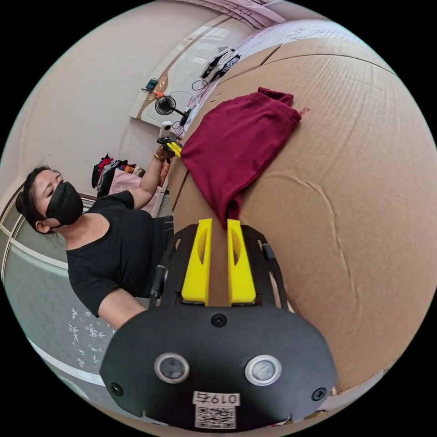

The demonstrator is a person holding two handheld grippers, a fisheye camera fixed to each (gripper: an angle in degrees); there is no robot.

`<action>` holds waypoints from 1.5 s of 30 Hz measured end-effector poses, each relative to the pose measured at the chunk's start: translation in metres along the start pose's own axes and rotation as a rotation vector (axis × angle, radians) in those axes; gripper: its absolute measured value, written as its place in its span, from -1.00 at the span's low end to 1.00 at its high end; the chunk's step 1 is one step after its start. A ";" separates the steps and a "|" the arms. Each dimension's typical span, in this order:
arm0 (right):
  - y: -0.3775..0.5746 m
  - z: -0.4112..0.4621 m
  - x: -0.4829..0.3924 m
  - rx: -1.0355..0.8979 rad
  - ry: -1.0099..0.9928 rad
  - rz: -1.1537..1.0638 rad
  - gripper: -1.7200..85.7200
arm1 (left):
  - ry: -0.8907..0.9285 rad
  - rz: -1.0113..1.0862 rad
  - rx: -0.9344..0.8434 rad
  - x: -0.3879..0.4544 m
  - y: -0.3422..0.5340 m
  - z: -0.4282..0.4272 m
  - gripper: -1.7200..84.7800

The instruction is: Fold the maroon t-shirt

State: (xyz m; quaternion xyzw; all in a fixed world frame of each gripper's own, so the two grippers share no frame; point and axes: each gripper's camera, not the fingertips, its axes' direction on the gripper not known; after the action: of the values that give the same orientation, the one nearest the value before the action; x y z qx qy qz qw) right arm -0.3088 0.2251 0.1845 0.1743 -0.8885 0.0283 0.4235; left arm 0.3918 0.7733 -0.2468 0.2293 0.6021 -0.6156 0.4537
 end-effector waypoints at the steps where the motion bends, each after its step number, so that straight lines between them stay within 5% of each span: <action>1: 0.004 -0.006 0.000 0.012 0.003 0.010 -0.81 | 0.001 0.001 0.004 -0.001 0.002 -0.002 -0.92; 10: 0.006 -0.051 0.013 0.208 -0.066 0.064 -0.78 | 0.051 -0.003 0.125 -0.020 0.016 -0.029 -0.87; 19: -0.022 -0.047 0.039 0.204 -0.094 0.167 -0.88 | 0.066 -0.039 0.135 -0.041 -0.003 -0.040 -0.90; 40: -0.052 -0.075 0.021 0.340 0.202 0.176 -0.83 | 0.014 -0.098 0.226 -0.065 0.004 -0.071 -0.93; 45: -0.085 -0.076 0.030 0.381 0.297 0.226 -0.83 | -0.024 -0.147 0.435 -0.072 -0.011 -0.099 -0.89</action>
State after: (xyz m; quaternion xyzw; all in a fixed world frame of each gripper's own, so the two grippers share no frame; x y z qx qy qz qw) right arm -0.2414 0.1520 0.2476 0.1447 -0.8092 0.2675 0.5027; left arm 0.3911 0.8861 -0.1983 0.2701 0.4648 -0.7650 0.3547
